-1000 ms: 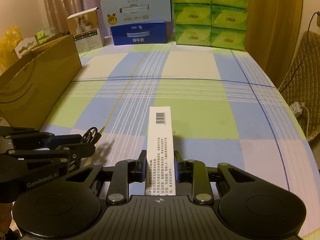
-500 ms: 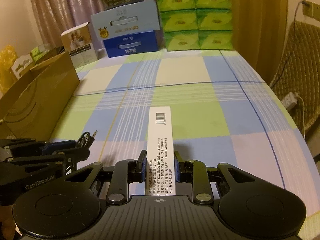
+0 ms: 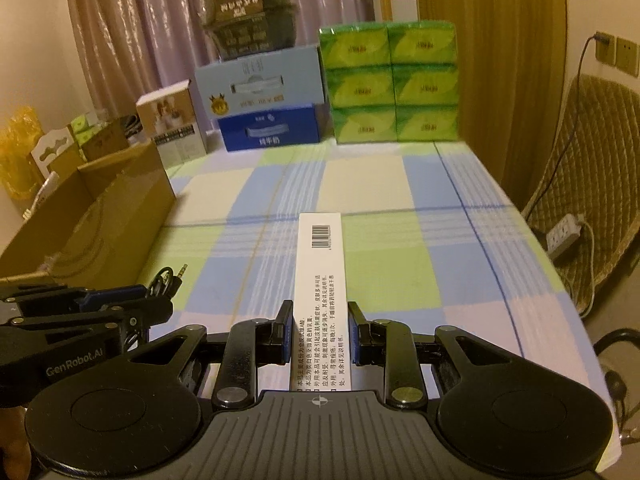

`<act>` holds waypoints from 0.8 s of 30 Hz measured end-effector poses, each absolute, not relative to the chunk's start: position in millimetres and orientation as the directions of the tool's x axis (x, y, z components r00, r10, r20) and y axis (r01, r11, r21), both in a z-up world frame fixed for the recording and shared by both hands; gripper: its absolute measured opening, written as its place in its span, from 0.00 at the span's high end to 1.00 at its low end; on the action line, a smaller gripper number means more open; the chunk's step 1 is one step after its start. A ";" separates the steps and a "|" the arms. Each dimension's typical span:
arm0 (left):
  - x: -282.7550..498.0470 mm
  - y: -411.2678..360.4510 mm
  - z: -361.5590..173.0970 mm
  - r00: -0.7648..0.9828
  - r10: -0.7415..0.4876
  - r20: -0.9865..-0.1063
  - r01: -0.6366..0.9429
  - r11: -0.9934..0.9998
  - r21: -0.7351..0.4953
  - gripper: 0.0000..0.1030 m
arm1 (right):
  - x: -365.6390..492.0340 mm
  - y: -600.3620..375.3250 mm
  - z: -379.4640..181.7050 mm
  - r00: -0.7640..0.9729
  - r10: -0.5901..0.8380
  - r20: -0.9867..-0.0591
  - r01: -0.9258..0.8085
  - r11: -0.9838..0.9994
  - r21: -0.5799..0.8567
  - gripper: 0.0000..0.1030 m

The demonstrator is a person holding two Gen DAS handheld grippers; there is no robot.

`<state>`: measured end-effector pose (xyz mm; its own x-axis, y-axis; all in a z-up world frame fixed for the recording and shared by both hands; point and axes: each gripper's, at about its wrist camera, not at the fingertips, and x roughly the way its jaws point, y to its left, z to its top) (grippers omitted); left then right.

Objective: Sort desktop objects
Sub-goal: 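Carry the cable and medicine box over the cardboard box with both tools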

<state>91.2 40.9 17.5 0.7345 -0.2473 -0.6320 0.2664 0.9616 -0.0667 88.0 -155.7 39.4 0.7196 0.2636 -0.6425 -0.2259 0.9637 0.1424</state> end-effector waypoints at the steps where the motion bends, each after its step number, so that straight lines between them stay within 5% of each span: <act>1: 89.8 41.5 22.3 0.739 -0.248 -0.626 0.267 0.961 -0.065 0.84 | 86.7 -154.7 43.3 0.724 0.266 -0.637 -0.229 0.963 0.142 0.78; 24: 32.0 130.2 99.7 0.840 -0.123 -0.528 0.116 0.992 -0.046 0.84 | 52.1 -65.9 100.9 0.712 0.434 -0.552 -0.422 0.893 0.156 0.78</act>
<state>32.0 130.2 99.7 0.8402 -0.1232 -0.5281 0.1163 0.9921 -0.0464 52.1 -65.9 100.9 0.7124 0.4336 -0.5519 -0.4224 0.8928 0.1562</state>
